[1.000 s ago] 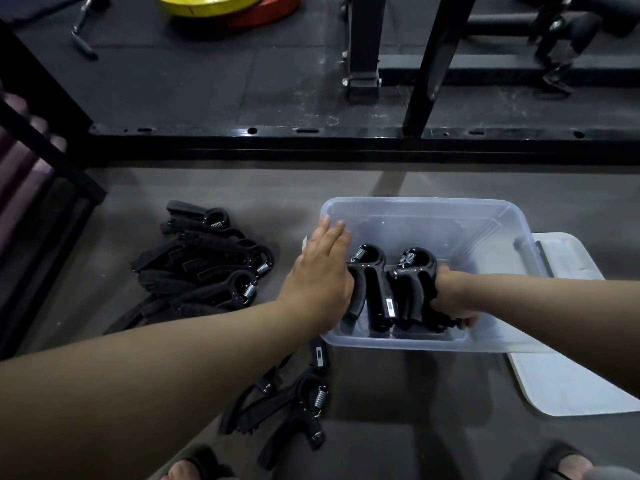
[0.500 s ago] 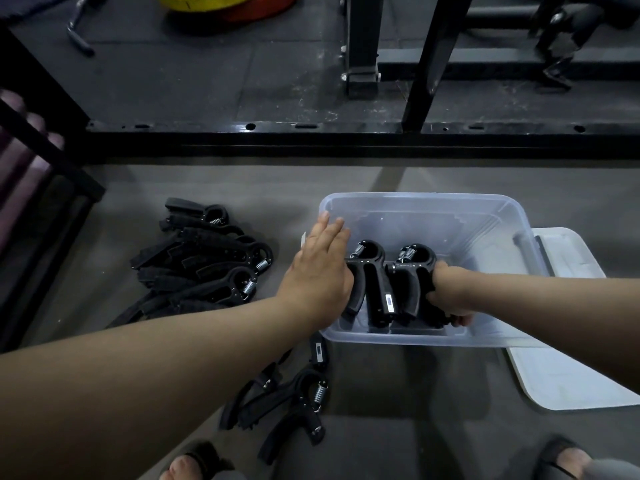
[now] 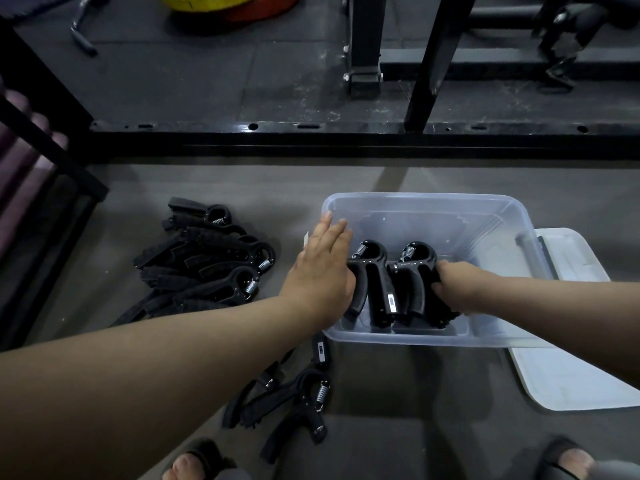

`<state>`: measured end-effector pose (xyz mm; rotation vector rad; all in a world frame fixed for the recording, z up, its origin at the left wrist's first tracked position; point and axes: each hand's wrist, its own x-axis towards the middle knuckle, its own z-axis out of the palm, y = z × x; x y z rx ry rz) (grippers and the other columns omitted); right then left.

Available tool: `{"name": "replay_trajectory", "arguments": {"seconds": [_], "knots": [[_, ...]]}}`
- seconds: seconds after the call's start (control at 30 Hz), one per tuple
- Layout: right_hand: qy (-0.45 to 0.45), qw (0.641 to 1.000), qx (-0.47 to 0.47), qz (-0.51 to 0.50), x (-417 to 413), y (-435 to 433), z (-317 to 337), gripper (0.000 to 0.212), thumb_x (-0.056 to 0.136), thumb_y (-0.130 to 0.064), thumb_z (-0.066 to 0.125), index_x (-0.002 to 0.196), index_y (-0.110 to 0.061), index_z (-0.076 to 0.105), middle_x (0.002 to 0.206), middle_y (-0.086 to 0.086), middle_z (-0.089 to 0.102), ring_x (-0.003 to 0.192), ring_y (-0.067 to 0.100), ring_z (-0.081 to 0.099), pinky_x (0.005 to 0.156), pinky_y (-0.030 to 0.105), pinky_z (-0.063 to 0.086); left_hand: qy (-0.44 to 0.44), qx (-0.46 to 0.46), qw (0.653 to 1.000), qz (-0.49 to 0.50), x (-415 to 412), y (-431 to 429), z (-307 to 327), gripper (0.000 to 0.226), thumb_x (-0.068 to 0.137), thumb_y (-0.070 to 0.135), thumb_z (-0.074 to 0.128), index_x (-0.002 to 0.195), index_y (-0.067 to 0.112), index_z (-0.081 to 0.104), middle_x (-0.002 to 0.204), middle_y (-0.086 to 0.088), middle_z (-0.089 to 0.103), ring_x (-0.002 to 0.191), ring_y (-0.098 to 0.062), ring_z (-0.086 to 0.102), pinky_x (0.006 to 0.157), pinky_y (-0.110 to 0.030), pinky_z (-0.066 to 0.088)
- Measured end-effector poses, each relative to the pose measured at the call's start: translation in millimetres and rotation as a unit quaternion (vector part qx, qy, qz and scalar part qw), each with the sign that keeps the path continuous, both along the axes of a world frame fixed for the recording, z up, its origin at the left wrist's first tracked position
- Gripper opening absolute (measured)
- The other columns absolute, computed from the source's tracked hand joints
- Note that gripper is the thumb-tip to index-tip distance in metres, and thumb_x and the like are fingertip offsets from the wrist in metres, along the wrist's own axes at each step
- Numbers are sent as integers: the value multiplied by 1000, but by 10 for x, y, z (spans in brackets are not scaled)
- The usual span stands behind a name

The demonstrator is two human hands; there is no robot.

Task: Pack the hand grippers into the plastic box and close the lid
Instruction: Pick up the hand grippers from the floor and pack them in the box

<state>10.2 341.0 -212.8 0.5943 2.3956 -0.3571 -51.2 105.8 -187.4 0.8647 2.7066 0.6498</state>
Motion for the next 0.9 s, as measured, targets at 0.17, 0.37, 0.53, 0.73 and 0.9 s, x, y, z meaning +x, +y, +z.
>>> {"name": "replay_trajectory", "arguments": {"seconds": [0.17,0.37,0.53,0.73,0.9], "knots": [[-32,996,57,52,-2,-39,-5,37,94,-13,53,128,-1,45,121,13,61,107,29,63,81,29,50,1,-1,1000,0,5,6,10,63,91,13,42,152,15,22,162,6,10,148,-9,-10,119,-39,17],[-52,994,68,67,-29,-74,-33,37,98,-15,42,132,1,43,132,18,51,116,33,56,92,31,48,-4,2,1000,-2,0,-1,18,64,91,13,41,152,15,21,162,6,8,148,-8,-11,120,-38,15],[62,985,151,63,20,-151,-26,49,93,-35,34,130,-2,37,130,19,38,122,37,39,102,43,33,-18,33,999,1,-4,-29,24,64,90,12,41,152,15,24,161,8,12,148,-6,-8,119,-36,14],[190,973,83,98,-13,-452,22,40,95,-38,41,124,-11,47,126,13,42,116,36,42,100,43,35,-25,52,998,0,-21,-60,40,62,91,11,42,151,15,28,161,8,14,148,-6,-5,118,-34,13],[327,928,9,180,-124,-827,217,51,97,-41,41,138,-11,44,139,10,41,126,29,41,106,39,31,23,13,999,-40,-96,-132,14,62,91,15,44,151,11,28,162,0,14,149,-13,0,121,-36,9]]}}
